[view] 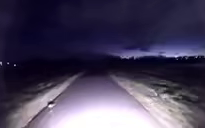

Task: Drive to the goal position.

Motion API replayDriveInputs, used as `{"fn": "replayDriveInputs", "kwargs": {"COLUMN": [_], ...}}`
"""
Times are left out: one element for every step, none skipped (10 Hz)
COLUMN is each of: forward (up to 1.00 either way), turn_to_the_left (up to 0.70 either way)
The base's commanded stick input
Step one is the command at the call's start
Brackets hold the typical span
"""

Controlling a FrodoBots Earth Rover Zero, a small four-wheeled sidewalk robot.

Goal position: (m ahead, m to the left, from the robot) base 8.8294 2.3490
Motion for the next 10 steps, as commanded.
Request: {"fn": "replayDriveInputs", "kwargs": {"forward": [0.85,0.85,0.85,0.85,0.85,0.85,0.85,0.85,0.85,0.85], "turn_to_the_left": [0.0,0.0,0.0,0.01,0.04,0.07,0.11,0.15,0.19,0.19]}}
